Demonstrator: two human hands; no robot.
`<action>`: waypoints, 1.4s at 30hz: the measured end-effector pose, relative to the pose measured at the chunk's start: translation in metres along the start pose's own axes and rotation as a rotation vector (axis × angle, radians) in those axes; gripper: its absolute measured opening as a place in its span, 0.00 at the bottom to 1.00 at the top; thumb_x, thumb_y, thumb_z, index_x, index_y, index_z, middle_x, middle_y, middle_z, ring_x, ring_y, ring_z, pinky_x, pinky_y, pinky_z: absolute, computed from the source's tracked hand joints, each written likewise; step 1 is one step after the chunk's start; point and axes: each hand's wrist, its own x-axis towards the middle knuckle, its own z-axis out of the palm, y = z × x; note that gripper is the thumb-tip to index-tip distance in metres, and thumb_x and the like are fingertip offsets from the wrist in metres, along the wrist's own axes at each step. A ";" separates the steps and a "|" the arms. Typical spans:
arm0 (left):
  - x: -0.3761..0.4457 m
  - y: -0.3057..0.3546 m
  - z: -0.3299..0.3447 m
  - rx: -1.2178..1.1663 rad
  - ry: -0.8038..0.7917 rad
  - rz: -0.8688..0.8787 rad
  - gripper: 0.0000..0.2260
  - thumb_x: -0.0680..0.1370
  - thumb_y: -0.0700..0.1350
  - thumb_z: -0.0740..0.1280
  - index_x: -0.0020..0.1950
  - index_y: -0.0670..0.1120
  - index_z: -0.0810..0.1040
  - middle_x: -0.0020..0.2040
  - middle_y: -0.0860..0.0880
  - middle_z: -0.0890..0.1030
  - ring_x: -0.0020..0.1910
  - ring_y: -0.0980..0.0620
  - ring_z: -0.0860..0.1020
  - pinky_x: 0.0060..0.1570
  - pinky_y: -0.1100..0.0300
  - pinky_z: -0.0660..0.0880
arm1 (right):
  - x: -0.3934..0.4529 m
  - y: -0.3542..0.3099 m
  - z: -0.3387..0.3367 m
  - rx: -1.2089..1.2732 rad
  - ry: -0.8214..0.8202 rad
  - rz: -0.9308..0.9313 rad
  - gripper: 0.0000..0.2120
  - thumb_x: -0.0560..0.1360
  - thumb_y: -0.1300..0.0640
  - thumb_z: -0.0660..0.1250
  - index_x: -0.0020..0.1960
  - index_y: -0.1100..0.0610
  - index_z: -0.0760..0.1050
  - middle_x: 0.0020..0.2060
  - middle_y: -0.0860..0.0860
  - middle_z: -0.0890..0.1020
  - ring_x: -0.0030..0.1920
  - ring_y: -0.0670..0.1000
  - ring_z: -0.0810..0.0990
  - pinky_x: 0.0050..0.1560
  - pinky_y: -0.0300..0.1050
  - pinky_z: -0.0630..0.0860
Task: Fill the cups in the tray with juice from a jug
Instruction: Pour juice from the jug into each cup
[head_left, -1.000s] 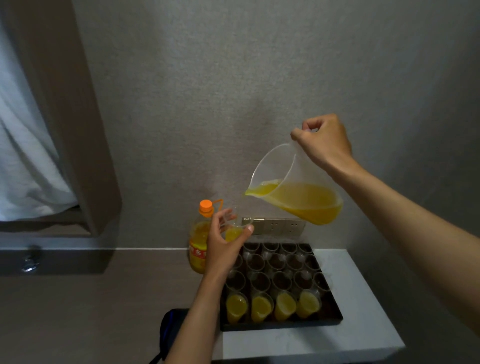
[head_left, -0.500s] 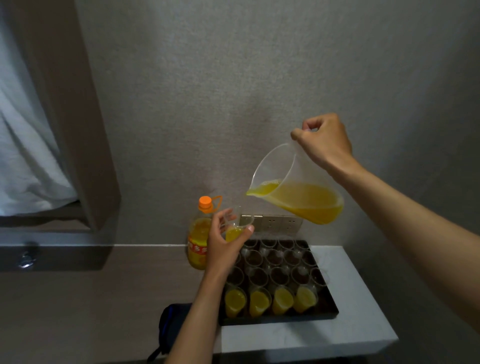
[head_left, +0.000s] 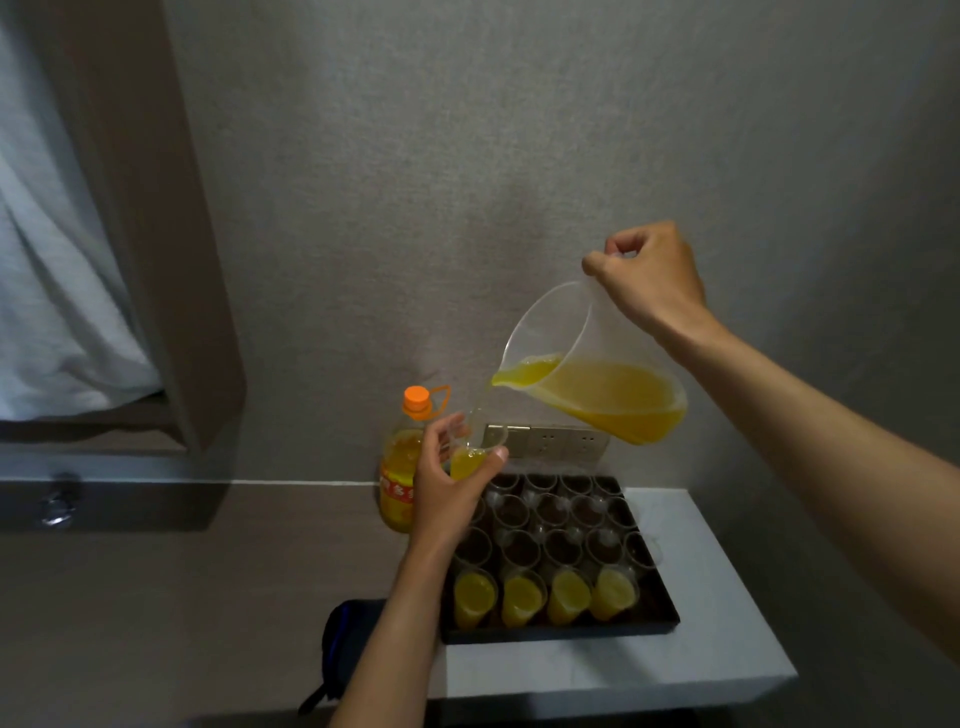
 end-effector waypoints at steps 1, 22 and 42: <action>0.000 -0.001 0.000 0.006 0.003 0.003 0.25 0.72 0.48 0.80 0.65 0.59 0.75 0.64 0.59 0.79 0.65 0.60 0.76 0.63 0.59 0.73 | 0.000 -0.001 0.001 0.003 -0.002 0.000 0.12 0.67 0.51 0.68 0.29 0.54 0.70 0.22 0.47 0.62 0.28 0.48 0.63 0.35 0.45 0.64; 0.006 0.002 -0.006 0.018 0.033 0.019 0.25 0.72 0.48 0.80 0.65 0.57 0.75 0.64 0.58 0.79 0.65 0.59 0.76 0.64 0.57 0.75 | -0.001 -0.009 0.007 -0.017 -0.019 0.002 0.14 0.68 0.52 0.68 0.29 0.55 0.67 0.21 0.46 0.62 0.28 0.48 0.63 0.36 0.45 0.64; 0.005 0.002 0.005 0.011 0.024 0.019 0.24 0.72 0.48 0.80 0.65 0.57 0.75 0.62 0.59 0.79 0.63 0.61 0.77 0.61 0.59 0.75 | -0.002 -0.005 0.000 -0.016 -0.011 -0.006 0.13 0.68 0.53 0.68 0.30 0.55 0.68 0.21 0.46 0.62 0.27 0.47 0.63 0.34 0.44 0.63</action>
